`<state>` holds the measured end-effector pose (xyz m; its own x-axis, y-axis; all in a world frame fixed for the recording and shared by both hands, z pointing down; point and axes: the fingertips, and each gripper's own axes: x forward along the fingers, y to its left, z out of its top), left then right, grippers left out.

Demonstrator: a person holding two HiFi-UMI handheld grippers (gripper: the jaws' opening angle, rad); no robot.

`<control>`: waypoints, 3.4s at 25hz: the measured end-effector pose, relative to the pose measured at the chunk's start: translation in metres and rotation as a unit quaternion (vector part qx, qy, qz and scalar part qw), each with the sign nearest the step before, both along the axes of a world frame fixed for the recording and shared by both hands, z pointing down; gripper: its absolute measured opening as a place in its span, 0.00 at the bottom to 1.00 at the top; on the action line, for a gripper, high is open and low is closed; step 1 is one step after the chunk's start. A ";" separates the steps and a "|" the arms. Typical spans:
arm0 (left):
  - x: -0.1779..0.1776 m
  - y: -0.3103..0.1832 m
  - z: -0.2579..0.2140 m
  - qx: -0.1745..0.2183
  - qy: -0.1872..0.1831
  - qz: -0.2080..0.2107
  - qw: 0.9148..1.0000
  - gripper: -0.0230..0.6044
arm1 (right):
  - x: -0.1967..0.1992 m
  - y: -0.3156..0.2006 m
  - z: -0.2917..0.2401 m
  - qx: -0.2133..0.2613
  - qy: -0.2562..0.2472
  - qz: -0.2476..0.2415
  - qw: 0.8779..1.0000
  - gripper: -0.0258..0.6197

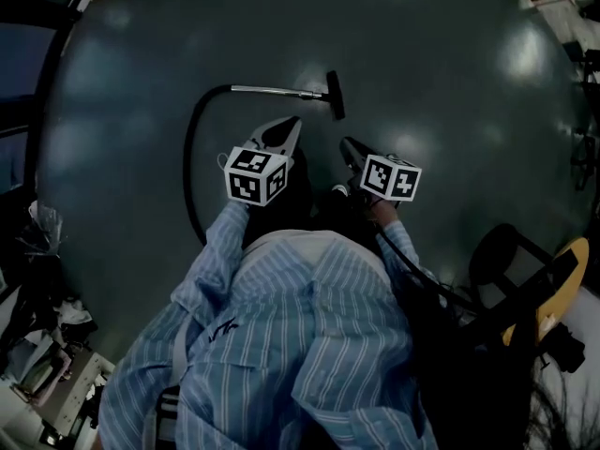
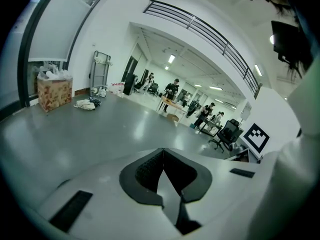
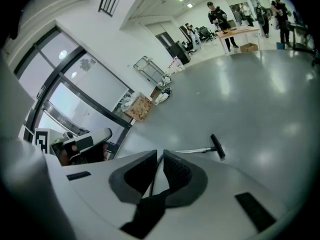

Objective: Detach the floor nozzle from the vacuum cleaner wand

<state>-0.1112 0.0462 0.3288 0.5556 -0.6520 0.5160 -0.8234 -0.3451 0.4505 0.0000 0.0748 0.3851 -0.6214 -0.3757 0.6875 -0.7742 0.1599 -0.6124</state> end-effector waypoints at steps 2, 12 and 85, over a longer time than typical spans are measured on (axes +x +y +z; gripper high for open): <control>-0.014 -0.020 0.006 -0.006 -0.003 0.007 1.000 0.05 | -0.011 -0.014 0.007 -0.007 -0.001 0.004 1.000 0.08; -0.037 -0.082 0.054 -0.064 0.011 0.082 0.995 0.05 | 0.002 -0.057 0.052 -0.036 0.114 0.019 0.993 0.10; 0.103 -0.160 0.786 -0.106 -0.328 0.484 0.804 0.33 | 0.122 -0.162 0.676 -0.126 0.334 -0.140 0.923 0.38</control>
<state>-0.0083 -0.1139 1.1148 0.3127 0.0641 0.9477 -0.2991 -0.9403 0.1622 0.1219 -0.0873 1.0608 -0.0746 -0.0413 0.9964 -0.9428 0.3284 -0.0570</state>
